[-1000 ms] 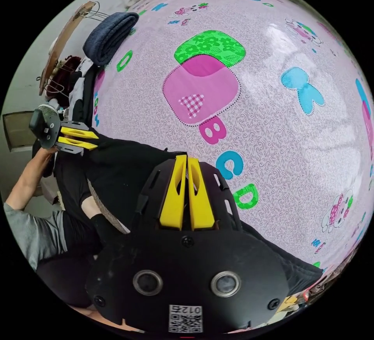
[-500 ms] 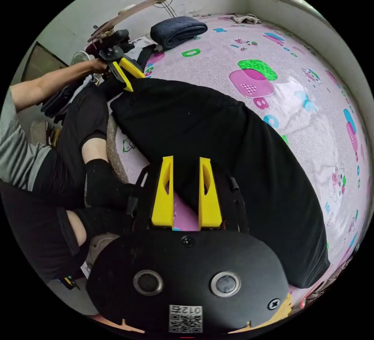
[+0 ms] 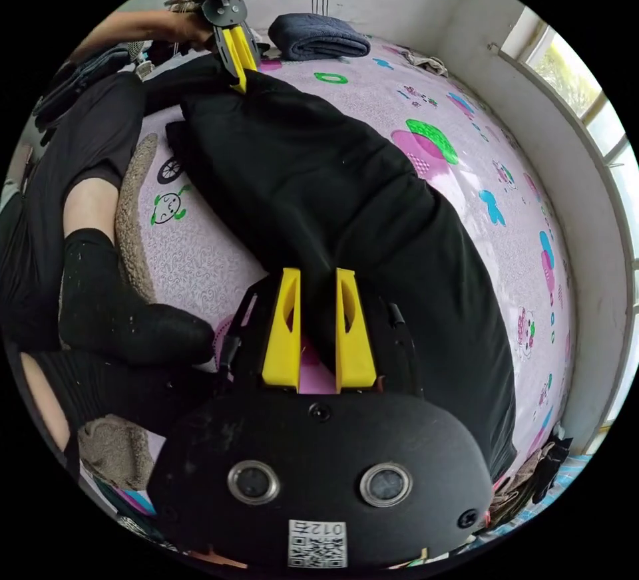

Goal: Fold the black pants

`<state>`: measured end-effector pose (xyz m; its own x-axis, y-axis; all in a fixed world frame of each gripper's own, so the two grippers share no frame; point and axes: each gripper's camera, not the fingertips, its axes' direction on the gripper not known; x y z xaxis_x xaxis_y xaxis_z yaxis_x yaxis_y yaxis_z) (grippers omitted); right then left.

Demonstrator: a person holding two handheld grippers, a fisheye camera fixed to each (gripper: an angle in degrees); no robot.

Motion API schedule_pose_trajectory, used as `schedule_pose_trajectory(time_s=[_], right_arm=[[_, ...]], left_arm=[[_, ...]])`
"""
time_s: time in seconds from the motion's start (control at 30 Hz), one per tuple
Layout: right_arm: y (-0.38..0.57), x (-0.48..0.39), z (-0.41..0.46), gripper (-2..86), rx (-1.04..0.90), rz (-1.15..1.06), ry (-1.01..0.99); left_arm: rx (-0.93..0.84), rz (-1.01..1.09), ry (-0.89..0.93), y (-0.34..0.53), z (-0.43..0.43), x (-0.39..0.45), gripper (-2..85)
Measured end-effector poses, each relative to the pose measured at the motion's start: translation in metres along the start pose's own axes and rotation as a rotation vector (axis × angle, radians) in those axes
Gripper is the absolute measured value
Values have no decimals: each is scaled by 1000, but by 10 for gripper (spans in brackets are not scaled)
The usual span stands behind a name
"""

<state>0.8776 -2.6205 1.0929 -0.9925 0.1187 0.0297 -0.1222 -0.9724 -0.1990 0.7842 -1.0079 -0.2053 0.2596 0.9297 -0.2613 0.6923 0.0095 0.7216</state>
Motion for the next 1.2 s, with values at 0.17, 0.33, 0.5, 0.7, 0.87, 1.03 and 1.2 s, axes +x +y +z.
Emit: schedule_pose_trajectory(time_s=[0.17, 0.33, 0.5, 0.7, 0.87, 1.03, 1.2], right_arm=[[-40, 50, 29, 79, -3, -3, 9], [-83, 121, 76, 81, -11, 86, -112], [-24, 151, 100, 88, 10, 108, -205], [177, 159, 76, 74, 165, 289, -337], [417, 158, 95, 69, 230, 620, -464], [644, 147, 133, 64, 296, 929, -551], [851, 125, 170, 63, 423, 1229, -631]], left_arm=[[-52, 46, -180, -32, -4, -38, 69], [-138, -56, -293, -45, 3, -107, 72], [-6, -328, -102, 21, -3, -158, 77], [334, -784, 505, 162, 63, -167, 113], [435, -1053, 672, 233, 136, -159, 134], [518, -1197, 783, 269, 187, -167, 137], [507, -1239, 754, 281, 222, -171, 115]])
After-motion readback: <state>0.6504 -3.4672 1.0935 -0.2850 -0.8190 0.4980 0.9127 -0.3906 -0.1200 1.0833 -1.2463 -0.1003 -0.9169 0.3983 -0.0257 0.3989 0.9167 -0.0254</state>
